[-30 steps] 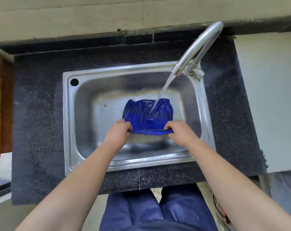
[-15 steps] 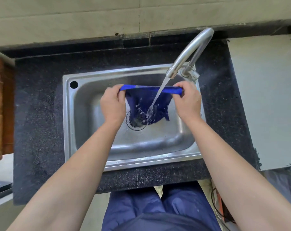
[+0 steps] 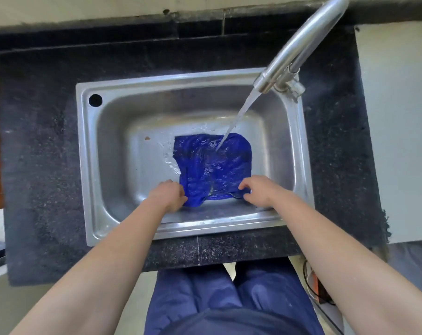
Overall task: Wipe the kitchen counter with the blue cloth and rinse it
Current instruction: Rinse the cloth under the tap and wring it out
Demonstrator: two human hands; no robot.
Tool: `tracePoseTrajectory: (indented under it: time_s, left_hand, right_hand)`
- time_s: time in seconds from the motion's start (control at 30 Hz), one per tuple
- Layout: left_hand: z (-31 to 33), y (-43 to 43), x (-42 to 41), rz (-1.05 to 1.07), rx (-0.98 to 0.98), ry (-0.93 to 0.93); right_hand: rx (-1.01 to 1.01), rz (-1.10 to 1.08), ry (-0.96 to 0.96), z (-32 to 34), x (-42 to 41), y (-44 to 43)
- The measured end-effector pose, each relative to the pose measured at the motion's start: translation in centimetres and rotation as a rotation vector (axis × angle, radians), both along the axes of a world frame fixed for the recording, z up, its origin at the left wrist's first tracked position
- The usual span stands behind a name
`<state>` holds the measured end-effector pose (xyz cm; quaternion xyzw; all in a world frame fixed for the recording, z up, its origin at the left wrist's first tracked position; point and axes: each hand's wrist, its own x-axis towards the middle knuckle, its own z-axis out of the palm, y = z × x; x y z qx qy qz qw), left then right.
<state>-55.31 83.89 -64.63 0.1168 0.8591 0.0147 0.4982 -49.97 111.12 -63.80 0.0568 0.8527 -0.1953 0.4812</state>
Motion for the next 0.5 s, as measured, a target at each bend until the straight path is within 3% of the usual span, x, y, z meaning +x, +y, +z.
tracePoseTrajectory:
  time_s: [0.17,0.37,0.5]
  left_hand:
    - [-2.2,0.8,-1.7,0.198,0.130,0.198]
    - [-5.2,2.8,-5.1,0.325,0.260,0.491]
    - [-7.1,3.4,-6.1,0.199,0.210,0.465]
  right_hand:
    - [0.026,-0.046,0.129,-1.2,-2.0,0.3]
    - [0.067,-0.299,0.484,-4.3,-6.1,-0.1]
    - [0.104,-0.071,0.438,-6.3,-6.5,-0.3]
